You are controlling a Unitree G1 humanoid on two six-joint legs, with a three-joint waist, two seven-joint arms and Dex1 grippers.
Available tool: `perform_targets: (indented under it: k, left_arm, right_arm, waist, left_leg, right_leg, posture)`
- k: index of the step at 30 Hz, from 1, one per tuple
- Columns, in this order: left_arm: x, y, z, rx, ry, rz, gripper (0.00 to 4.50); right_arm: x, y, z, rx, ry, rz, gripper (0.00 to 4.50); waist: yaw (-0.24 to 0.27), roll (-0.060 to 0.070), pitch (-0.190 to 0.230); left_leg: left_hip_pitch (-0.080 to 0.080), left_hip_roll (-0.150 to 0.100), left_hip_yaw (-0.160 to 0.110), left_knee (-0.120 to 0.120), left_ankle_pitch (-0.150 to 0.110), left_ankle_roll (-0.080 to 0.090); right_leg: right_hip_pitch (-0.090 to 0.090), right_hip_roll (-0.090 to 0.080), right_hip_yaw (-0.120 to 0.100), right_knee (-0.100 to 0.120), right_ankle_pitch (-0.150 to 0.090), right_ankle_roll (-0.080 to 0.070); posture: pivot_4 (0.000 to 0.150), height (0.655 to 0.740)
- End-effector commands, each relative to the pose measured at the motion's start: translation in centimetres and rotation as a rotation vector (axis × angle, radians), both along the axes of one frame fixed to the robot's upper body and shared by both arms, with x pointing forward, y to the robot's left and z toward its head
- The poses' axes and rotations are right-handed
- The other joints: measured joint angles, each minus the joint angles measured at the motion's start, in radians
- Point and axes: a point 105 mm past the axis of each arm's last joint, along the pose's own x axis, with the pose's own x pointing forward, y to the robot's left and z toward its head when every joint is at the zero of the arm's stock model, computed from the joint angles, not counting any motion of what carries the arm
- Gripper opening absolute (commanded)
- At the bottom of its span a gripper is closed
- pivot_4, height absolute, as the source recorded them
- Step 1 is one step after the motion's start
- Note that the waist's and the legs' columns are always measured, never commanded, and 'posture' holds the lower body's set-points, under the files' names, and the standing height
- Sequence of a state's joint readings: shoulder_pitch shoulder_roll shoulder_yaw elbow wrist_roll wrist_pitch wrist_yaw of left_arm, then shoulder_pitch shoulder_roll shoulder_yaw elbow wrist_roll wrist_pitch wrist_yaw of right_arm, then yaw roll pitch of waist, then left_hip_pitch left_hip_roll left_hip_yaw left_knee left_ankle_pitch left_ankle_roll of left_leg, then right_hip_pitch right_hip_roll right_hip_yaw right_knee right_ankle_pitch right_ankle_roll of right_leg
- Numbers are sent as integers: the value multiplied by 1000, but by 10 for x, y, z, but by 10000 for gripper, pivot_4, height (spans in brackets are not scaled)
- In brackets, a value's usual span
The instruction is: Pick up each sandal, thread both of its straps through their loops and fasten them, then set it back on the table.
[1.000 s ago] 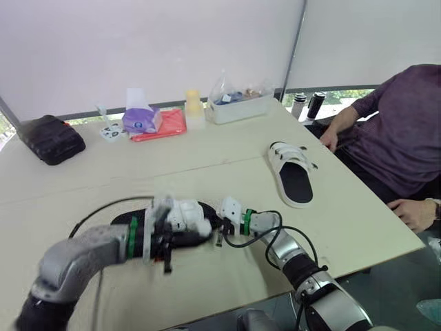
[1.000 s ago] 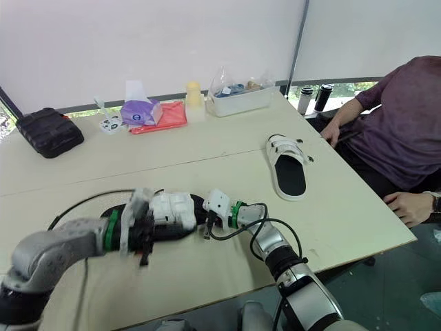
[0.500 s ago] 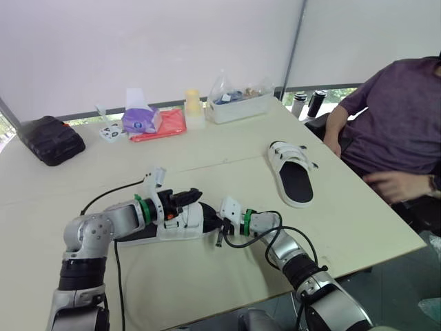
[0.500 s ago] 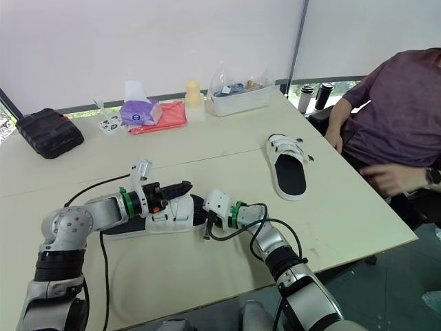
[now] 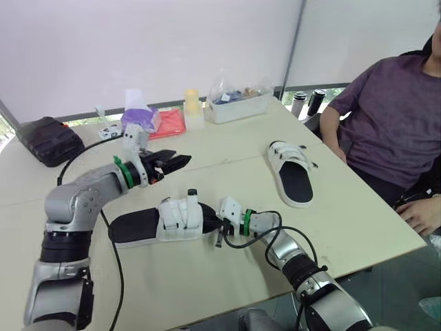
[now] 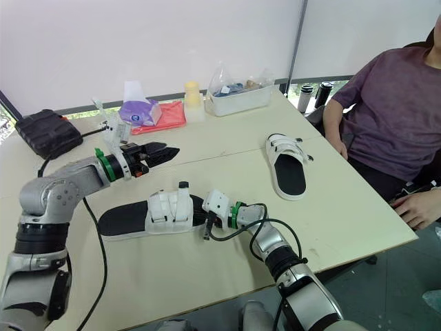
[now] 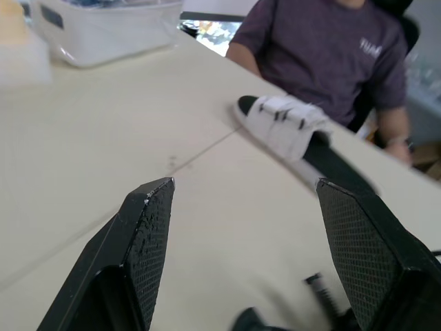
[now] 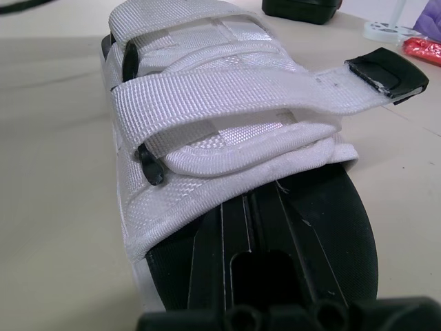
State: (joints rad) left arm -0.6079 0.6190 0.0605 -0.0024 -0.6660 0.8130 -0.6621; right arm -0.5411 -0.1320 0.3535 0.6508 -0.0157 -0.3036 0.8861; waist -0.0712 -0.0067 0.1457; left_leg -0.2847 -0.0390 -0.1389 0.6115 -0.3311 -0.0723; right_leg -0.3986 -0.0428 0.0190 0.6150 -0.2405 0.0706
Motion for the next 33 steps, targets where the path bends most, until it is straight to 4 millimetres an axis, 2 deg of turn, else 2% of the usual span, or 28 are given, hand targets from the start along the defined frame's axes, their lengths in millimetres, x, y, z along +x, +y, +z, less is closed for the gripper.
perform_targets:
  k: [1,4,8,15,18,23,26,30,33]
  left_arm:
    - [-2,-6,-11,54,6,-93,33721]
    - [-3,-8,-27,65,73,-159,33721]
    - [-3,-9,-39,67,132,-207,33721]
    - [-2,-19,-47,61,171,-263,33721]
    - [-1,-21,-48,58,165,-267,25533]
    - [0,-21,-45,57,152,-266,301]
    - [0,-21,-40,41,141,-267,301]
    - [-2,-23,-11,-82,112,-282,301]
    - [4,-19,0,-131,93,-244,301]
  right_arm:
    - [-30,-21,-82,-249,250,-8,0]
    - [-30,-21,-82,-250,249,-7,0]
    - [-30,-20,-82,-249,248,-6,0]
    - [-33,-21,-84,-253,250,-3,0]
    - [-32,-21,-83,-253,250,-3,0]
    - [-32,-21,-83,-255,249,-2,0]
    - [-32,-21,-83,-255,249,-1,0]
    - [-32,-21,-83,-257,247,-1,0]
    - [-32,-22,-83,-258,247,0,0]
  waist:
    - [0,0,0]
    - [-1,-1,0]
    - [-1,-1,1]
    - [-2,-1,1]
    - [-2,-1,1]
    - [-2,-1,1]
    - [-2,-1,1]
    - [-2,-1,1]
    - [-1,-2,1]
  left_leg:
    - [0,0,0,0,0,0]
    - [-1,0,0,0,0,0]
    - [-1,0,0,0,0,1]
    - [-1,1,-1,0,0,1]
    - [-1,1,0,0,0,1]
    - [-1,1,-1,0,0,1]
    - [-1,1,-1,0,0,1]
    - [-1,1,-1,0,0,1]
    - [-1,1,-1,0,0,1]
  right_leg:
    - [0,0,0,0,0,0]
    - [-1,0,0,0,0,0]
    - [-2,1,0,0,0,0]
    - [-2,1,-1,0,0,1]
    - [-2,1,0,0,1,2]
    - [-2,1,0,0,1,2]
    - [-2,1,0,0,1,2]
    - [-2,1,0,0,1,2]
    - [-2,1,-1,0,1,2]
  posture:
    - [1500,7400]
    - [1500,7400]
    - [1500,7400]
    - [1500,7400]
    - [1500,7400]
    - [1500,7400]
    - [1500,7400]
    - [1500,7400]
    - [1500,7400]
